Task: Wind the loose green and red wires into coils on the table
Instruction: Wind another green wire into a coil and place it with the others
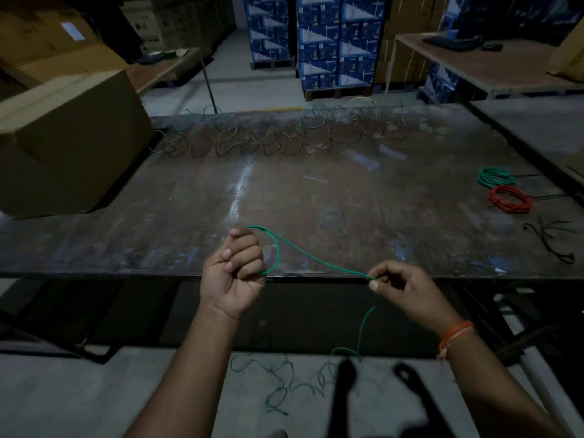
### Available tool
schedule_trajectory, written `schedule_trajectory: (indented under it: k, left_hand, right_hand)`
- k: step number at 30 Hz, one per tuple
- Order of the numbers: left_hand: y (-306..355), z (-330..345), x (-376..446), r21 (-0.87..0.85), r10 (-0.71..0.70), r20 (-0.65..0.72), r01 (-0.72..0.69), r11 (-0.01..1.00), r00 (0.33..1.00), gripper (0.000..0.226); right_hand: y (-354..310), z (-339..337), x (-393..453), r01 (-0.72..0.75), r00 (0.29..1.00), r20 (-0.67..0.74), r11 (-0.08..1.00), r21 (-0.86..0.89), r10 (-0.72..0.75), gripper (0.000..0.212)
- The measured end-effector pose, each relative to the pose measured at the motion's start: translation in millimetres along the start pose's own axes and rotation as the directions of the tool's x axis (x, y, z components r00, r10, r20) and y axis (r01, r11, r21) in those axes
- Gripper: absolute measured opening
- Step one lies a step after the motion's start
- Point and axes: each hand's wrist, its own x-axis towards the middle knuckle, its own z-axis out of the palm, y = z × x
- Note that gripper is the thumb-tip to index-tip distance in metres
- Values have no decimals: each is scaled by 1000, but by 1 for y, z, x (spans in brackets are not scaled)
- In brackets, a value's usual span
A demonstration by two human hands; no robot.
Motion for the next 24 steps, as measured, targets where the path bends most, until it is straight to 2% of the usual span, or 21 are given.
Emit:
schedule_trajectory:
  k: [3,6,8,10,12,15,16,20,22,24]
  left_hand:
    - [8,-8,3,-11,46,-82,-47,999,996,25]
    - [2,-11,10,13,55,-131,-54,998,990,33]
    - [-7,-6,18,177,125,-263,-79,981,957,37]
    - [-25,-1,24,481,283,-352,-87,873,892,40]
    - [-44,3,25,692,340,-322,-25,721,884,37]
    - [-64,6,22,831,215,-263,108,545,941,35]
    - [-68,7,20,842,175,-257,131,524,950,33]
    - [-75,16,15,798,91,-186,97,594,978,24]
    - [-70,16,13,723,16,-204,140,677,979,25]
    - [-64,14,12,560,-117,-175,197,805,977,30]
  right_hand:
    - [-9,-3,-6,87,995,-34,992,-91,-90,20]
    - [-34,5,-10,263,965,68,929,-261,-254,11]
    - [-56,17,-11,357,934,133,890,-283,-332,9]
    - [-78,29,-11,441,897,163,856,-269,-410,11]
    - [-96,37,-9,508,861,161,823,-255,-482,12]
    - [-111,42,0,518,855,113,820,-243,-507,17]
    - [-113,42,4,502,863,80,832,-237,-498,17]
    - [-116,39,17,433,892,-47,879,-201,-450,12]
    - [-113,39,21,401,905,-83,903,-158,-416,11]
    - [-106,42,25,331,935,-116,942,-52,-335,11]
